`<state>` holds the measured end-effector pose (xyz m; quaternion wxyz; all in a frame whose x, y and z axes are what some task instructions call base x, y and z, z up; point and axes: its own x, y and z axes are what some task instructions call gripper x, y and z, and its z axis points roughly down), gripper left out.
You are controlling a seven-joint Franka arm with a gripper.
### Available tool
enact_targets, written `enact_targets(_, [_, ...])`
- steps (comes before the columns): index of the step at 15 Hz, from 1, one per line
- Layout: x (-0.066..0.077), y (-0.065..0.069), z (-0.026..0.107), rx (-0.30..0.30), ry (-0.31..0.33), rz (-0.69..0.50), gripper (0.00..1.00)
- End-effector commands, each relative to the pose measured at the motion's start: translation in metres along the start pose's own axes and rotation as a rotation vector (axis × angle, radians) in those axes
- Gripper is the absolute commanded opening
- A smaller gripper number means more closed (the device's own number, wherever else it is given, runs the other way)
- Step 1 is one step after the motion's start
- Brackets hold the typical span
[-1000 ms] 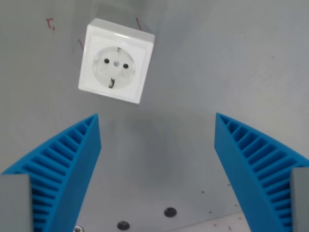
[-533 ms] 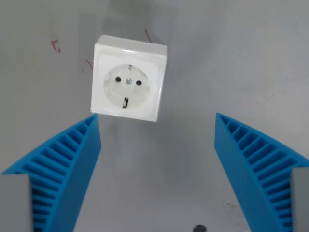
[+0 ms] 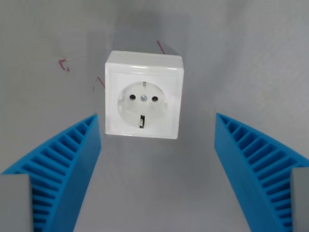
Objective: Move above the white socket
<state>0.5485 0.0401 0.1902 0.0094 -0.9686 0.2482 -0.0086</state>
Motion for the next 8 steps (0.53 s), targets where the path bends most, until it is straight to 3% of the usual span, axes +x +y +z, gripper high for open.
enact_targets(1, [0.0068, -0.0112, 0.0058, -0.064, 0.012, 0.101, 1.00])
enact_targets(8, [0.0066, -0.0144, 0.0116, -0.067, 0.019, 0.085, 1.00])
